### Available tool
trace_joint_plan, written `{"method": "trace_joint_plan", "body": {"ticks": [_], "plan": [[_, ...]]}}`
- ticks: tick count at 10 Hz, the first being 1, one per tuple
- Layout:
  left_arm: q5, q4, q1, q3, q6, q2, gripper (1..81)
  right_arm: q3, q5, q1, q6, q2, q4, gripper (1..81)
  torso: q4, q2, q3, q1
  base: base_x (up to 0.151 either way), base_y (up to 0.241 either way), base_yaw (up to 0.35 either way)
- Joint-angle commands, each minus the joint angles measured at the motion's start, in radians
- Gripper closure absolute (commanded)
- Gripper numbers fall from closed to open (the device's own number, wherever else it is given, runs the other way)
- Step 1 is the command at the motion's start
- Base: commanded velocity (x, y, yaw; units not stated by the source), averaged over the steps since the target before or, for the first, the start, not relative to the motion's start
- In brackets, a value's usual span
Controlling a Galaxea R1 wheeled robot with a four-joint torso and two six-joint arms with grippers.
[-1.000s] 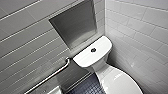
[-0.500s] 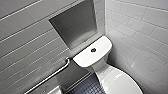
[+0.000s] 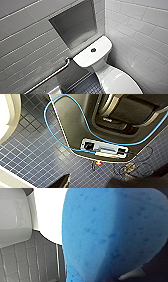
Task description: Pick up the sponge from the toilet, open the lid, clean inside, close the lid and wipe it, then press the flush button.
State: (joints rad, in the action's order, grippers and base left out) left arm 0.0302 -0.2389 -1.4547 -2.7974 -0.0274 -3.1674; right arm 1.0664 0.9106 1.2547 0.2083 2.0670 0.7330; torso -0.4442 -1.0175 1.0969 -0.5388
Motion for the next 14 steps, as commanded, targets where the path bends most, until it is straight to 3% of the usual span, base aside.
{"method": "trace_joint_plan", "body": {"ticks": [1, 3, 5, 9, 14], "plan": [[-0.082, 0.009, -0.028, -0.007, 0.001, 0.015, 1.0, 0.191, -0.454, -0.417, 0.302, 0.021, 0.384, 81.1, 0.000, 0.000, 0.000, 0.000, 0.000, 0.000, 0.000], [-0.081, 0.009, -0.029, -0.007, 0.001, 0.015, 1.0, 0.307, -0.542, -0.514, 0.353, 0.091, 0.469, 81.1, 0.000, 0.000, 0.000, 0.000, 0.000, 0.000, 0.000], [-0.081, 0.009, -0.028, -0.007, 0.001, 0.015, 1.0, 0.465, -0.620, -0.588, 0.353, 0.191, 0.490, 81.1, 0.000, 0.000, 0.000, 0.000, 0.000, 0.000, 0.000], [-0.081, 0.010, -0.028, -0.007, 0.001, 0.020, 1.0, 0.803, -0.870, -0.726, 0.353, 0.354, 0.508, 81.1, 0.000, 0.000, 0.000, -0.001, 0.000, 0.000, 0.000], [-0.081, 0.010, -0.026, -0.007, 0.001, 0.021, 1.0, 1.053, -0.983, -0.792, 0.353, 0.597, 0.503, 81.1, 0.000, 0.000, 0.001, -0.001, 0.000, 0.000, 0.000]]}}
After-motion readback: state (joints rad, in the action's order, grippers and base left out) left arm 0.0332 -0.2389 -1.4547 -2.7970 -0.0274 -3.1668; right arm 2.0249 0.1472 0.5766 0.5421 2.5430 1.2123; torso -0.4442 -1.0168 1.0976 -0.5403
